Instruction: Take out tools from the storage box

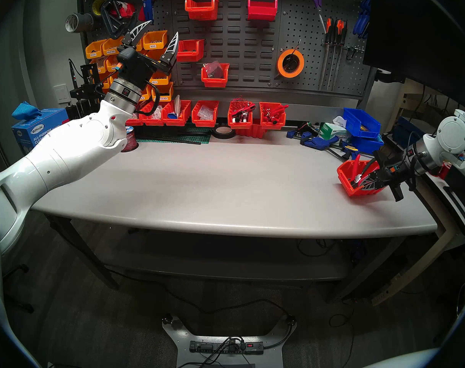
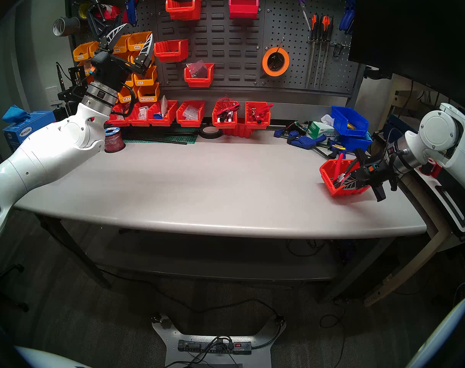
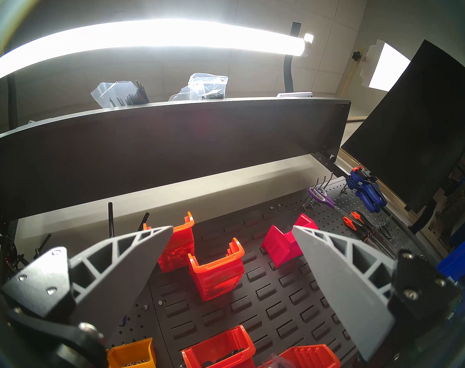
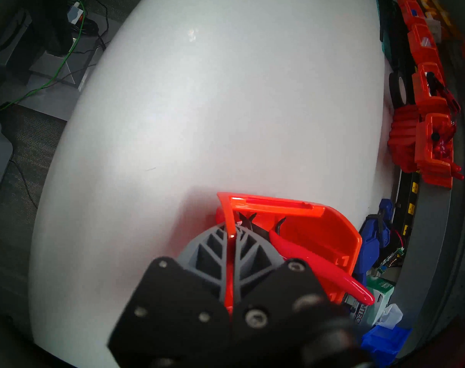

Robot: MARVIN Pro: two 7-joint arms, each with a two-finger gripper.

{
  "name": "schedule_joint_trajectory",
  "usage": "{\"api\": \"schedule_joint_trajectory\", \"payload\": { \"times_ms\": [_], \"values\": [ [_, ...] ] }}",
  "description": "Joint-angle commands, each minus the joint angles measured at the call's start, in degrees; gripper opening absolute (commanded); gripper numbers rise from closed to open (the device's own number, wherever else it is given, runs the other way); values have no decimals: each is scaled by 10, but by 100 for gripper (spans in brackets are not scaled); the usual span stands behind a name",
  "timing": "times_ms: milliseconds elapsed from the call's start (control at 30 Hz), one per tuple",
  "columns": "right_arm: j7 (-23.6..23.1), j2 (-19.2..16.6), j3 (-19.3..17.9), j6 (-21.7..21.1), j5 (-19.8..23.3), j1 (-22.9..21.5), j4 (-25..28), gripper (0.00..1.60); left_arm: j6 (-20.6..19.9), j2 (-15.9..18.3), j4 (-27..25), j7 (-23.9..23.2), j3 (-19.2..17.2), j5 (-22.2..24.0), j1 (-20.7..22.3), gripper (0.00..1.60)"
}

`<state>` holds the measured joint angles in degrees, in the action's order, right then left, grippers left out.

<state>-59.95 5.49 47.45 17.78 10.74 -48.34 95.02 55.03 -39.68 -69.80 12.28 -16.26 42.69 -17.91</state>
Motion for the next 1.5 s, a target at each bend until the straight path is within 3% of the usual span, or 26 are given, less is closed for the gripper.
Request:
{"api": "schedule_joint_trajectory", "payload": {
  "times_ms": [0, 400, 600, 633, 733, 933, 1000, 1100, 1167, 1200, 1233, 1300, 1467],
  "values": [
    [51, 42, -20, 61, 13, -9, 10, 0, 0, 1, -1, 1, -8, 0, 12, 160],
    [128, 135, -32, 145, 11, 38, 51, 0, 0, 1, -1, 1, -8, 0, 12, 160],
    [156, 165, -45, 165, -4, 75, 91, 0, 0, 1, -1, 1, -8, 0, 12, 160],
    [165, 184, -45, 169, -8, 85, 88, 0, 0, 1, -1, 1, -8, 0, 12, 160],
    [176, 187, -52, 175, -16, 101, 97, 0, 0, 1, -1, 1, -8, 0, 12, 160],
    [221, 244, -76, 188, -47, 157, 97, 0, 0, 1, -1, 1, -8, 0, 12, 160],
    [225, 240, -83, 188, -52, 163, 101, 0, 0, 1, -1, 1, -8, 0, 12, 160],
    [245, 280, -102, 201, -78, 193, 82, 0, 0, 1, -1, 1, -8, 0, 12, 160],
    [245, 276, -111, 205, -92, 199, 84, 0, 0, 1, -1, 1, -8, 0, 12, 160],
    [249, 295, -111, 212, -99, 205, 72, 0, 0, 1, -1, 2, -8, 0, 12, 160],
    [249, 284, -118, 217, -112, 211, 77, 0, 0, 1, -1, 2, -8, 0, 12, 160],
    [251, 311, -123, 235, -131, 226, 53, 0, 0, 1, -1, 2, -8, 0, 12, 160],
    [260, 343, -128, 281, -175, 248, 2, 0, 0, 1, -1, 2, -8, 0, 12, 160]
  ]
}}
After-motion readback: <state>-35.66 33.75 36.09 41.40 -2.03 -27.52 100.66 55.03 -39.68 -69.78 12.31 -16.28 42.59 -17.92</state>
